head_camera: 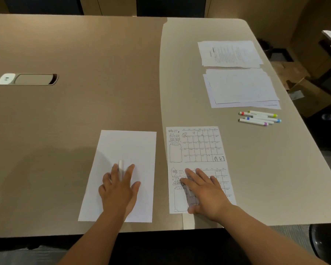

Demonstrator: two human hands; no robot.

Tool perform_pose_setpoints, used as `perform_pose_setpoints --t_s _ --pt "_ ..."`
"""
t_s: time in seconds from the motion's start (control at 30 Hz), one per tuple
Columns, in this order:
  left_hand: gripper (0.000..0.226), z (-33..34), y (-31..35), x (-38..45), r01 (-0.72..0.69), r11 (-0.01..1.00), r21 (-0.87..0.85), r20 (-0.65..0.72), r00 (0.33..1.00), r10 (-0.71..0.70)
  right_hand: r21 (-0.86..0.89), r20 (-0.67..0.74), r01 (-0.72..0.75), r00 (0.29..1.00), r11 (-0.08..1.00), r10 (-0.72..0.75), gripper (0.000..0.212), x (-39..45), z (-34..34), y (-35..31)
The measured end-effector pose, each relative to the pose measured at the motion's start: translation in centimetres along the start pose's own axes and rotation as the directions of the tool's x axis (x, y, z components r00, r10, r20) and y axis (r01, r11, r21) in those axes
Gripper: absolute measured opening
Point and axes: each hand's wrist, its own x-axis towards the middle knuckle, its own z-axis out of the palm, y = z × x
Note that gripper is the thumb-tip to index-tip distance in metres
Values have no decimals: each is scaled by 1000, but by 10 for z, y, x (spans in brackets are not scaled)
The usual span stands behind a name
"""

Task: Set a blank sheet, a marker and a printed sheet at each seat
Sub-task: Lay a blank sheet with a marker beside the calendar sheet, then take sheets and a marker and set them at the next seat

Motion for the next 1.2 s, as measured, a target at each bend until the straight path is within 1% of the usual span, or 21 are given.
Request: perform_pose_setpoints --t_s 0.1,0.23,0.37,0.43,0.5,0.57,0.63,0.67,0.7,0.83,0.87,0.93,0.97,1.03,1.1,1.2 --pt "67 0 -3 -1 13 1000 24 -3 1000 -13 0 6 2 1000 1000 -2 92 0 1 0" --pt "67 -1 -9 0 -16 1000 15 -11 1000 16 3 10 18 1000 1000 -18 91 1 0 -1" --pt "70 -2 -11 0 -7 1000 -7 10 1000 7 -19 2 41 999 999 -41 90 0 -3 0" --pt "70 -7 -8 -1 -25 1000 8 -11 1000 25 -37 -44 52 998 998 -54 89 -4 -9 -1" --pt "69 -20 2 -1 -55 997 52 -45 997 58 -31 -111 26 993 999 -29 84 -12 -19 -1" --pt "57 -36 23 -5 -122 991 47 -49 991 124 48 -182 -25 983 999 33 74 -28 -29 2" --pt "33 -54 51 -13 -263 965 -17 -71 963 261 121 -287 -55 954 991 88 50 -49 -40 8" --pt "28 -64 68 -21 -333 941 -60 -79 941 328 134 -334 -78 935 988 119 35 -62 -47 12" --pt "29 -73 85 -30 -385 918 -94 -91 922 377 149 -370 -97 917 984 147 27 -72 -52 18" --pt "40 -96 166 -66 -511 845 -160 -167 857 487 253 -436 -176 857 951 274 42 -121 -73 58" --pt "42 -97 191 -75 -537 826 -170 -173 842 512 268 -442 -181 850 946 288 44 -134 -77 75" --pt "43 -97 233 -90 -554 808 -199 -145 832 535 310 -444 -187 838 932 315 45 -156 -83 108" --pt "43 -91 292 -112 -583 790 -192 -151 813 563 346 -459 -197 817 917 349 45 -188 -89 158" --pt "42 -90 325 -121 -592 776 -216 -134 806 577 343 -466 -200 812 918 351 45 -202 -91 188" --pt "42 -90 344 -120 -592 778 -212 -121 806 580 359 -469 -187 811 914 350 45 -213 -99 201" --pt "42 -88 419 -143 -582 779 -231 -132 812 568 374 -483 -180 799 910 357 46 -258 -117 275"
